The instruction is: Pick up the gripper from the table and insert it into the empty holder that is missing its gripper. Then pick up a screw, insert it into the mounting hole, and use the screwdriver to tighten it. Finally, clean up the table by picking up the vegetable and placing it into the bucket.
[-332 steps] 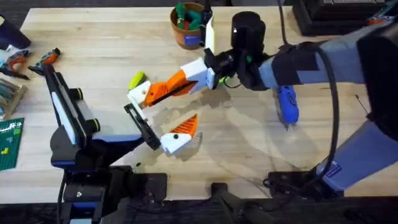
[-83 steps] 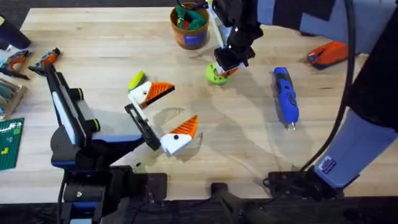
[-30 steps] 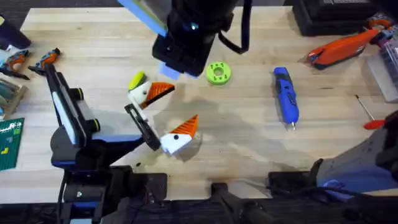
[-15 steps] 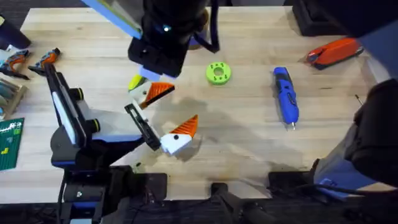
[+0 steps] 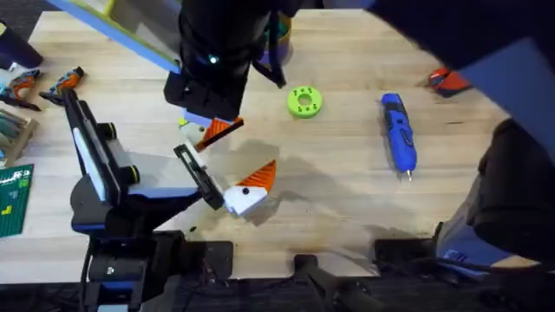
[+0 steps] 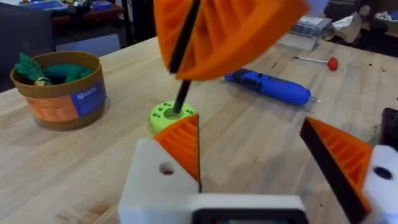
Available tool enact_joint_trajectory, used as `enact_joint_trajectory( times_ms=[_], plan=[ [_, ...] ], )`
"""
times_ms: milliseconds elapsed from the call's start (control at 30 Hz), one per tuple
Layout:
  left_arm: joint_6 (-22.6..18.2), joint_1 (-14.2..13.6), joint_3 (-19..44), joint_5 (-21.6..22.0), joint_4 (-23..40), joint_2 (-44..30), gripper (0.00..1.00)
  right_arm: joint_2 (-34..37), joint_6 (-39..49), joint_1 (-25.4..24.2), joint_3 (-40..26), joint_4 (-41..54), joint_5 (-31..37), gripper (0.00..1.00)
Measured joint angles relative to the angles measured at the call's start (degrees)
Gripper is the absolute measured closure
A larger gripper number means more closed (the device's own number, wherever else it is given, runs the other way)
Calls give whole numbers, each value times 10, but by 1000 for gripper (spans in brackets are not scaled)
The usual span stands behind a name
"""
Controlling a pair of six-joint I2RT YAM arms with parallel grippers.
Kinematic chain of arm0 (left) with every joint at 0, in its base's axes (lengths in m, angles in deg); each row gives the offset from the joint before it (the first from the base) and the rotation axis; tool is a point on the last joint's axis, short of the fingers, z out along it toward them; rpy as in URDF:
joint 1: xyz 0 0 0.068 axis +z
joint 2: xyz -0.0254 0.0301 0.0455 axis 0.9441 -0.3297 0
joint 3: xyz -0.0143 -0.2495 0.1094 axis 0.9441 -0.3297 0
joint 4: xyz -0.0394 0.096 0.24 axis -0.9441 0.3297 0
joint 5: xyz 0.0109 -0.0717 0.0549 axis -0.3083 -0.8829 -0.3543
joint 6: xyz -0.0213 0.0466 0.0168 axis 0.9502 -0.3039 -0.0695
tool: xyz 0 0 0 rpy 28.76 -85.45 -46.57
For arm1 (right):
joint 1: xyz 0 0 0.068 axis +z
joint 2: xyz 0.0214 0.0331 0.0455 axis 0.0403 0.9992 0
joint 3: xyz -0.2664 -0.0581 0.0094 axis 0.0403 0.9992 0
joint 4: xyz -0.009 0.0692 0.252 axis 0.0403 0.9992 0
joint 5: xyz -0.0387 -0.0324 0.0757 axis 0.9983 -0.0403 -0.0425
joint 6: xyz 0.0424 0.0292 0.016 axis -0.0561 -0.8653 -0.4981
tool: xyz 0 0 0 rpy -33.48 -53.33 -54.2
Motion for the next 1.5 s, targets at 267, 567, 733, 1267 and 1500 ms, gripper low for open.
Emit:
enact_joint_trajectory(
  times_ms=[267,567,733,1267,1500],
  plan=[
    [0,0,0,0,0,0,15,12,3,0,0,-1,0,995],
    [0,0,0,0,0,0,15,15,3,0,0,-1,0,995],
    [0,0,0,0,0,0,15,18,4,0,0,-2,0,995],
    [0,0,0,0,0,0,15,20,21,0,0,-10,-22,995],
    [0,0,0,0,0,0,15,33,21,0,-1,-9,-22,995]
  ],
)
